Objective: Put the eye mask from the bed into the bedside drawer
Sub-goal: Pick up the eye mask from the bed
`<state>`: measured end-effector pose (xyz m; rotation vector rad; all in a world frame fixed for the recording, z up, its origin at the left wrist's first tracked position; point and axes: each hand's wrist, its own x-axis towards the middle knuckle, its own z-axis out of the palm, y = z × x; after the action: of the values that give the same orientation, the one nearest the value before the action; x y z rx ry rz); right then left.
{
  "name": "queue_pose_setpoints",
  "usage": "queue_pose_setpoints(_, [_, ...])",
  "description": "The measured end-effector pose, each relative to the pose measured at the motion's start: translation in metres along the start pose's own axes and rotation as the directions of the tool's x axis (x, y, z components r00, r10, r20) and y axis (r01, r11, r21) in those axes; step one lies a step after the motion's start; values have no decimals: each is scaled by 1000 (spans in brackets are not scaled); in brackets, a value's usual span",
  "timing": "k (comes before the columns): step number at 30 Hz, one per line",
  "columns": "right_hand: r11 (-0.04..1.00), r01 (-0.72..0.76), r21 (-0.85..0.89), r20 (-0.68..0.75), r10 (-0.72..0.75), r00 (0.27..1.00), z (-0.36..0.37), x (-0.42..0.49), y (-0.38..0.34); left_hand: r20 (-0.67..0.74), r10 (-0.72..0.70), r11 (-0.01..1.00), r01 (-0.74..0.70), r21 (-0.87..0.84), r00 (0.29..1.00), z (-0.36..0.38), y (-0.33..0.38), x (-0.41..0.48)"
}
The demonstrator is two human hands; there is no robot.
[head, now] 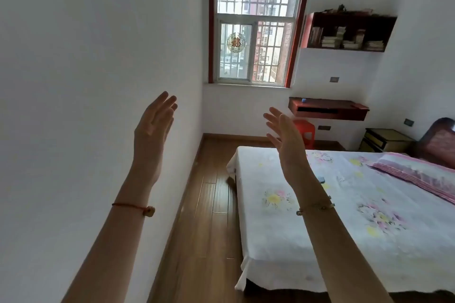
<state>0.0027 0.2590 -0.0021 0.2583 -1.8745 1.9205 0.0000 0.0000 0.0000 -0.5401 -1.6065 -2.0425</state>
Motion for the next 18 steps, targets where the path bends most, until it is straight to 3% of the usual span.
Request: queue_pose_setpoints(18, [991, -132, 11, -51, 132, 990, 36, 211, 171, 8, -136, 991, 136, 4, 991, -5, -191, 189])
